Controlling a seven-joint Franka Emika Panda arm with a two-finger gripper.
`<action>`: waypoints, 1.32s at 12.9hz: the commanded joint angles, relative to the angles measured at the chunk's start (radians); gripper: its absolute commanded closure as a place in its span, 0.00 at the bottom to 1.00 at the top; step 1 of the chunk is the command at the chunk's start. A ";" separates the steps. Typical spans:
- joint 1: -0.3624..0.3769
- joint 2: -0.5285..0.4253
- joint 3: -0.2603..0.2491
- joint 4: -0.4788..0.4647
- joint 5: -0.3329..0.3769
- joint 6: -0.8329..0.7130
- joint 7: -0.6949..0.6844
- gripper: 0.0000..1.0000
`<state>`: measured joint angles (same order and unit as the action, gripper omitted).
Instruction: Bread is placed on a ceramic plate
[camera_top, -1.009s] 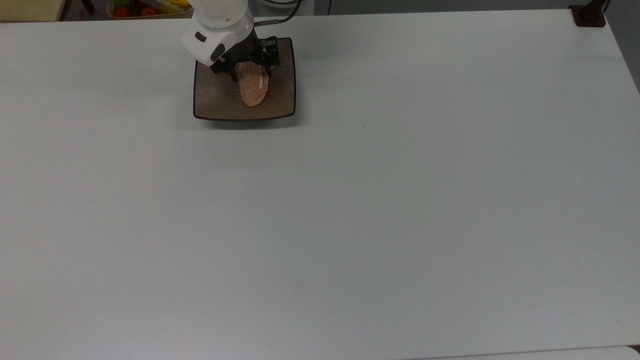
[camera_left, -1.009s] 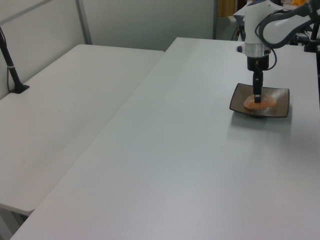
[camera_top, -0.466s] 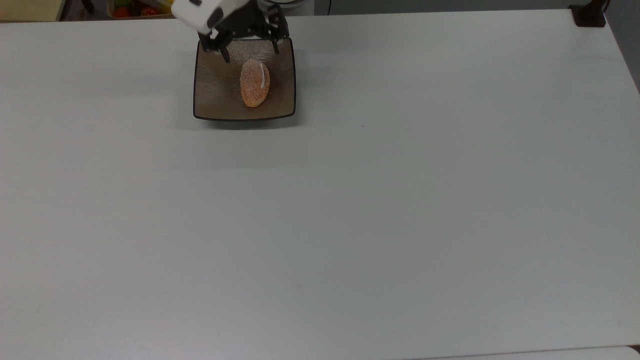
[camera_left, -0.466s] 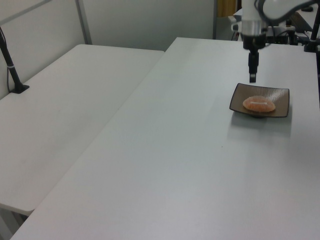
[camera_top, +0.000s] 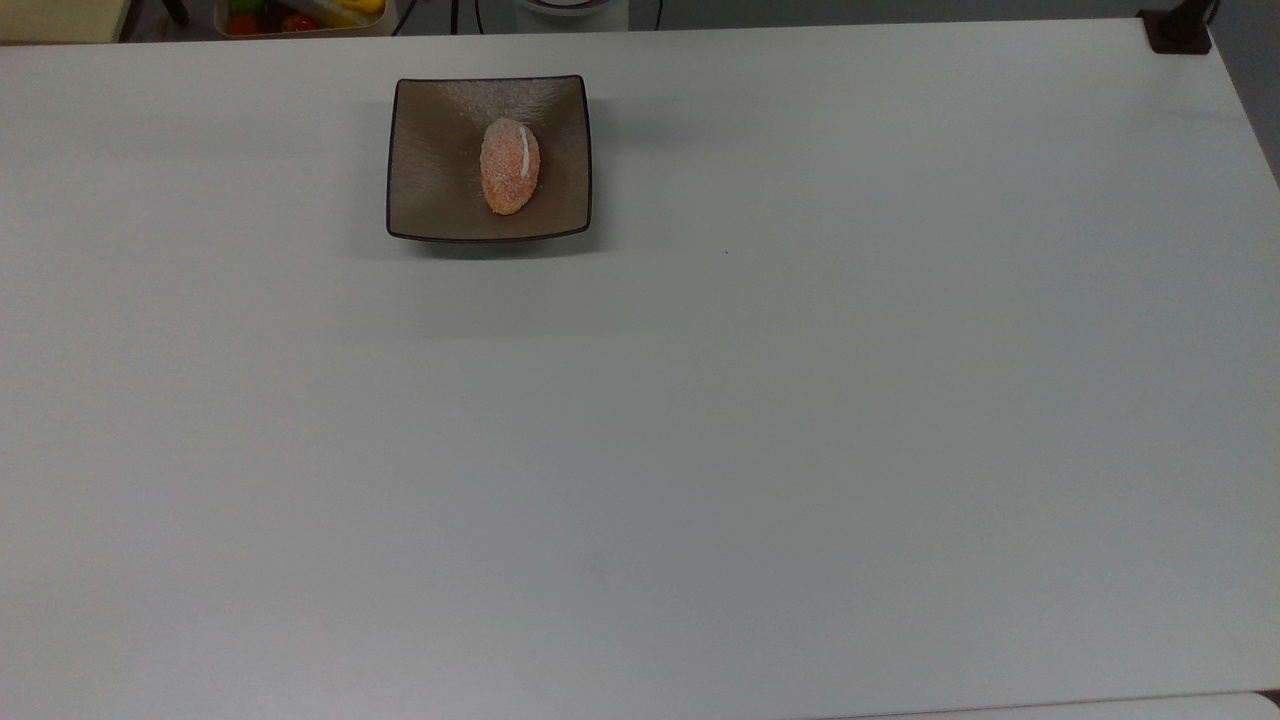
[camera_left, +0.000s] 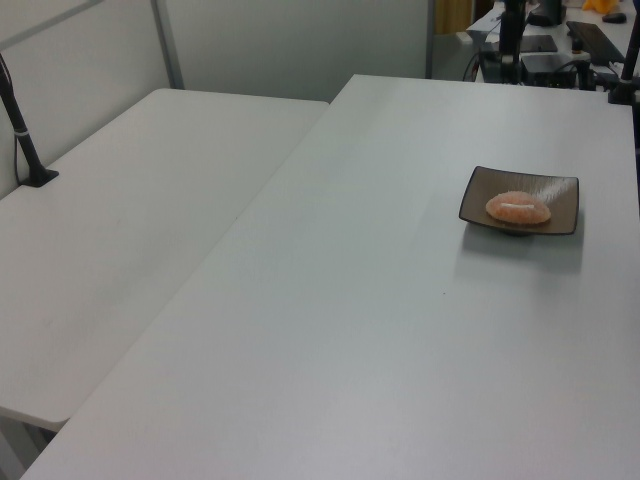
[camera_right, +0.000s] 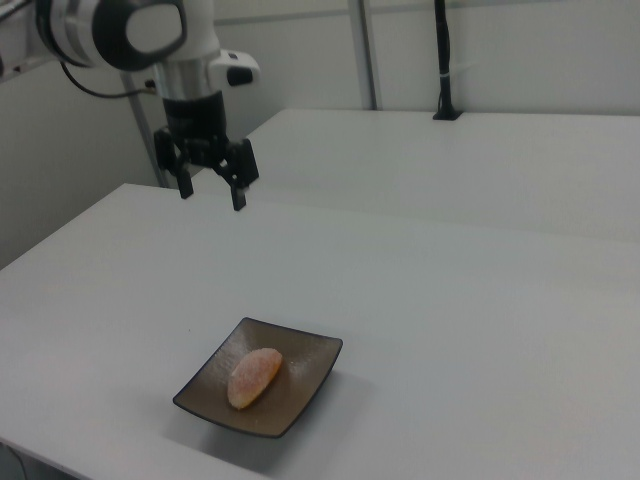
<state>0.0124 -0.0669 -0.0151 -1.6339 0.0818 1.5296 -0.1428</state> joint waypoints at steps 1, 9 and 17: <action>0.043 0.016 0.000 0.098 -0.020 -0.072 0.138 0.00; 0.098 0.016 -0.002 0.054 -0.020 0.098 0.177 0.00; 0.095 0.016 -0.011 0.000 -0.037 0.242 0.104 0.00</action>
<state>0.0953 -0.0335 -0.0156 -1.6109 0.0563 1.7524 -0.0261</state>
